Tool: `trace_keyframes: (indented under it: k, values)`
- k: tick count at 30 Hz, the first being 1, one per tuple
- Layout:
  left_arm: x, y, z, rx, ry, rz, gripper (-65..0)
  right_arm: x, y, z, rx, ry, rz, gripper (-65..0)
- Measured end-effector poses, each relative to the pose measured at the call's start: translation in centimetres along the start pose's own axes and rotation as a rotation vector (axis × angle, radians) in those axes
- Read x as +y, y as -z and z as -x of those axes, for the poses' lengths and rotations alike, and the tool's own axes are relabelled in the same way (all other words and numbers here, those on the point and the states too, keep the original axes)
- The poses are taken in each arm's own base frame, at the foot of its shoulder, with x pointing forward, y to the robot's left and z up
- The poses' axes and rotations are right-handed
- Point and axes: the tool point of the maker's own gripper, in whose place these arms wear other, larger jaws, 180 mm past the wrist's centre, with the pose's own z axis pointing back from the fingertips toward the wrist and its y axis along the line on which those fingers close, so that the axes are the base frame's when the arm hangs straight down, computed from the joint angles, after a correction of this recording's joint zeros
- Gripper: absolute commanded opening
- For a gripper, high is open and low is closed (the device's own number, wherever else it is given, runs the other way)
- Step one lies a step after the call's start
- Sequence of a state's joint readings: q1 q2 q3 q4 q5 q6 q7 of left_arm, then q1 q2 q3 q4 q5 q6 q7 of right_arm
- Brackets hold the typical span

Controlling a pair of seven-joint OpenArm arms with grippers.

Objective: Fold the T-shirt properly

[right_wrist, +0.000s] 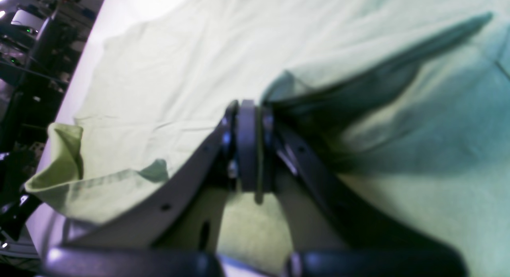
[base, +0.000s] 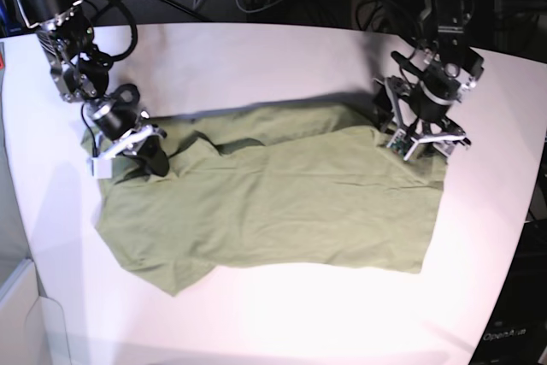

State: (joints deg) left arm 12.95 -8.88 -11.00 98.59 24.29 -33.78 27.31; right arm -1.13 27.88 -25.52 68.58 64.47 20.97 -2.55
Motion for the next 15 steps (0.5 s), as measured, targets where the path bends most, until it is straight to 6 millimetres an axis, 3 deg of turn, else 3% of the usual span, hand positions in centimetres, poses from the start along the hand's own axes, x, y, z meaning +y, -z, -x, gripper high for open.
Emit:
trace_keyframes:
  k: [9, 15]
  values:
    - [2.2, -0.4, 0.8, 0.020, 0.067, -0.042, -20.9, 0.0, 0.0, 0.0, 0.001, -0.001, 0.001, -63.7]
    - [1.7, -0.3, 0.7, 0.019, 0.077, -0.026, -20.9, 0.0, 0.0, 0.0, 0.001, -0.001, 0.001, -63.7]
